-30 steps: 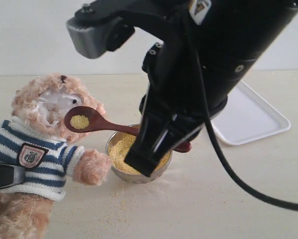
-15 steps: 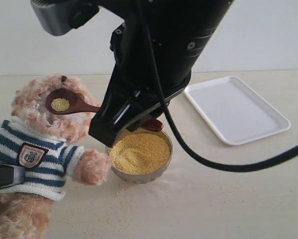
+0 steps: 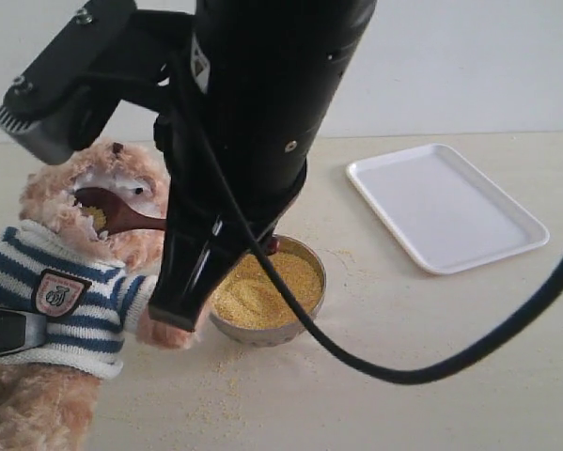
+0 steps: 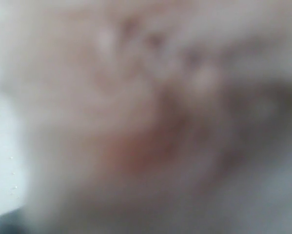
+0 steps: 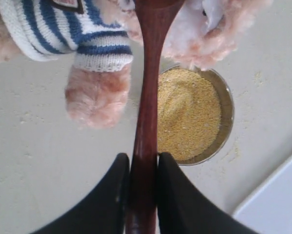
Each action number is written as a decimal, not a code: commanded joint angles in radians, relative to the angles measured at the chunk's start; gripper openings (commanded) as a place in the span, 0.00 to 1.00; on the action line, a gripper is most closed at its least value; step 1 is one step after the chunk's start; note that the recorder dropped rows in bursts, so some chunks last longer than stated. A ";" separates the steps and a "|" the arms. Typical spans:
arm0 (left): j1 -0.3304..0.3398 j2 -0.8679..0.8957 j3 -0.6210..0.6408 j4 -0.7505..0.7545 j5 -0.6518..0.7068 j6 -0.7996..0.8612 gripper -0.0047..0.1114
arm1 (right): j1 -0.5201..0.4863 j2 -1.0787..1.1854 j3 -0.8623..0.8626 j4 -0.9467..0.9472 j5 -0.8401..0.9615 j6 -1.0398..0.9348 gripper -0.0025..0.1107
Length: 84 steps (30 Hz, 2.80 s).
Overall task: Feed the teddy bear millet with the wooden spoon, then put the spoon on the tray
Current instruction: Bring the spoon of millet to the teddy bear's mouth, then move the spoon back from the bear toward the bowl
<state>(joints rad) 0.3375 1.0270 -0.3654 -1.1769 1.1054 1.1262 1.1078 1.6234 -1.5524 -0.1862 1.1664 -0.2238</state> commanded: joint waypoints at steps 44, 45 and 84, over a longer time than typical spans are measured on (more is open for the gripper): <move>0.002 -0.008 0.002 -0.018 0.016 0.003 0.08 | 0.237 0.071 0.136 -0.777 0.055 0.192 0.03; 0.002 -0.008 0.002 -0.018 0.014 0.004 0.08 | 0.243 0.063 0.136 -0.773 0.055 0.192 0.03; 0.002 -0.008 0.002 -0.018 0.014 0.004 0.08 | -0.121 -0.162 0.286 -0.276 0.055 0.179 0.03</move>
<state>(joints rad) 0.3375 1.0270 -0.3654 -1.1753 1.1036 1.1262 1.0369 1.4359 -1.2704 -0.4675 1.2208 0.0121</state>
